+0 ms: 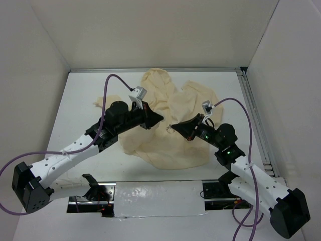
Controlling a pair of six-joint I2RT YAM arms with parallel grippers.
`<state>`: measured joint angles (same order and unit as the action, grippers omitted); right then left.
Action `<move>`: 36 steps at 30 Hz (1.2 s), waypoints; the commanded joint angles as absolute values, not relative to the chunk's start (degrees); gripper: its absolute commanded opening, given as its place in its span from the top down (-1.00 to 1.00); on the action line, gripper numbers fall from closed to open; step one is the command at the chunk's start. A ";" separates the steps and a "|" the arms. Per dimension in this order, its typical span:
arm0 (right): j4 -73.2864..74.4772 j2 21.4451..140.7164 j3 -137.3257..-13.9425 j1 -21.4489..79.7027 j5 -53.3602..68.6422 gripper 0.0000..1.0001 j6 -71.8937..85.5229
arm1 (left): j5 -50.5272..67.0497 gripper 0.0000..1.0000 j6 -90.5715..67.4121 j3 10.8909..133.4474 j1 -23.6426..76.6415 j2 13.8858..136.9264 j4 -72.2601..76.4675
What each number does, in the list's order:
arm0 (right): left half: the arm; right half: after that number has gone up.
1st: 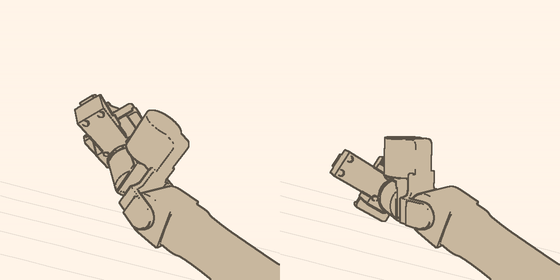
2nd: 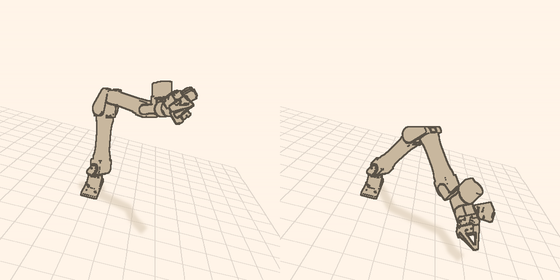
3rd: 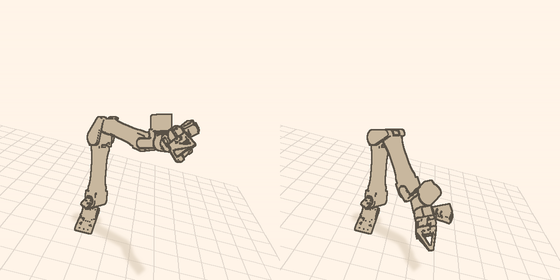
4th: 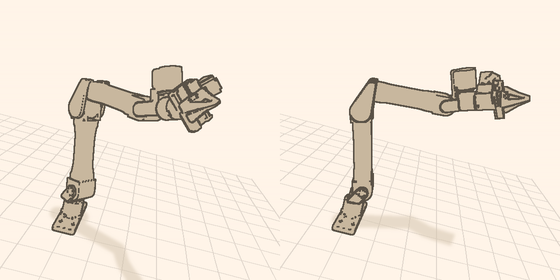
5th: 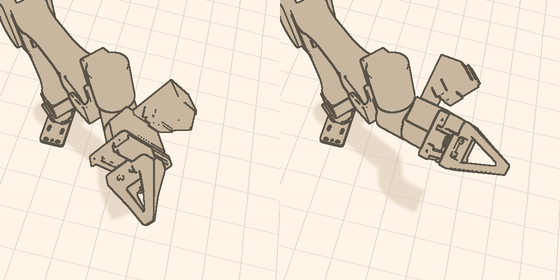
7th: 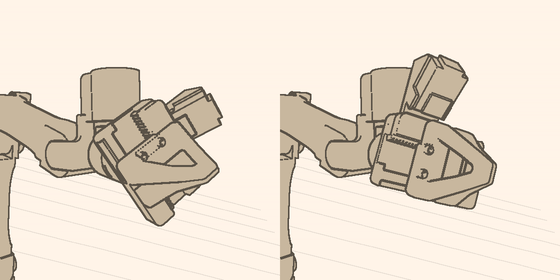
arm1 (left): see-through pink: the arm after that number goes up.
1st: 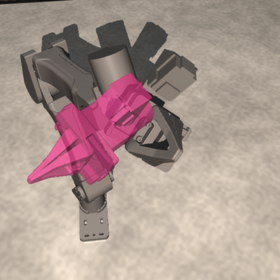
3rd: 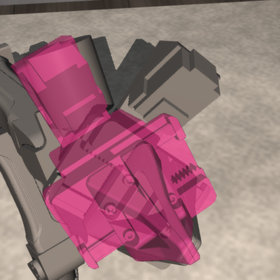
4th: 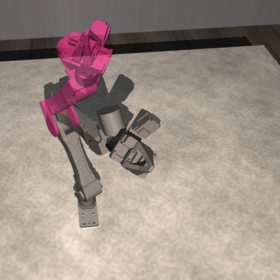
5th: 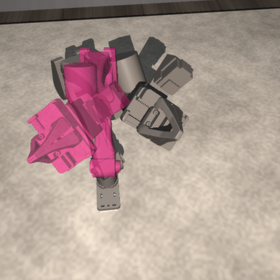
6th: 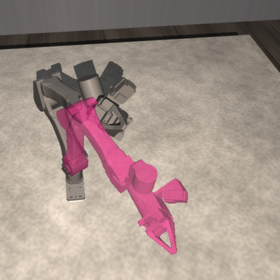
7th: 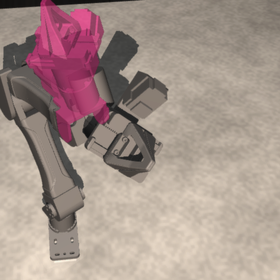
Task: Zip up the jacket
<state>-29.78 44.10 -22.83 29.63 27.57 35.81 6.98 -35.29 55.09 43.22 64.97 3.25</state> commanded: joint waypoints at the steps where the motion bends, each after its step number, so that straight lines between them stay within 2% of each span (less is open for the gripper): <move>1: -39.02 45.00 -21.71 29.44 29.36 1.00 38.93 | 14.23 1.00 -38.14 51.95 42.98 62.49 11.07; 17: -45.97 48.42 -19.86 29.71 29.71 1.00 39.37 | 15.03 1.00 -44.64 49.57 42.89 62.31 11.86; 24: -45.53 48.25 -19.86 29.79 31.11 1.00 39.81 | 11.87 1.00 -44.74 49.22 42.89 62.49 13.00; 36: -42.19 45.97 -19.95 29.79 31.47 1.00 39.64 | 13.71 1.00 -43.94 48.52 42.89 62.58 14.68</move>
